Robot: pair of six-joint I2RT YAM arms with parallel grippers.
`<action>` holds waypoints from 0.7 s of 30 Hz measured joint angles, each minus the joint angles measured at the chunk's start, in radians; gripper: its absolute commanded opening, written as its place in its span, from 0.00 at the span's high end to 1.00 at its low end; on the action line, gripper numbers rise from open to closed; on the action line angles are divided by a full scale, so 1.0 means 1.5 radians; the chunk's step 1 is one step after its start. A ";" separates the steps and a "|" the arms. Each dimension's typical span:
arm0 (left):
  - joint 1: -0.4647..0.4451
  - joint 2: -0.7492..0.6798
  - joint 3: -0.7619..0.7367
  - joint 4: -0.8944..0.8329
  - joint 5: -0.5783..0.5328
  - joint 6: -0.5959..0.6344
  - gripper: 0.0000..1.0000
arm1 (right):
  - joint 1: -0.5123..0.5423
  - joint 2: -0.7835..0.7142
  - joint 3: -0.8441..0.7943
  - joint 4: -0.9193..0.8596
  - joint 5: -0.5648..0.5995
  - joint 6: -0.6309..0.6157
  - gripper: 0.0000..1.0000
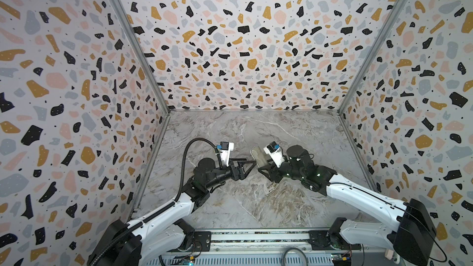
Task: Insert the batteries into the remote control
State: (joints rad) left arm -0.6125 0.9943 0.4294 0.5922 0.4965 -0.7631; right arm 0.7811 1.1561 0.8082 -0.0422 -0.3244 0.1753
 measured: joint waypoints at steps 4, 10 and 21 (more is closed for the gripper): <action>-0.007 -0.033 0.010 0.006 0.026 0.028 0.03 | -0.026 -0.042 -0.009 0.030 -0.093 -0.004 0.89; -0.017 -0.041 0.045 0.031 0.066 0.042 0.02 | -0.038 -0.060 -0.013 0.072 -0.225 -0.005 0.89; -0.043 -0.018 0.082 0.098 0.103 0.042 0.18 | -0.038 -0.060 -0.015 0.140 -0.364 0.006 0.88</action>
State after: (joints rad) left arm -0.6777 0.9672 0.5518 0.7395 0.6514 -0.7002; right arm 0.7246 1.0664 0.7860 0.1677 -0.8707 0.1837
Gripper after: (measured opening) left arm 0.845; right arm 0.531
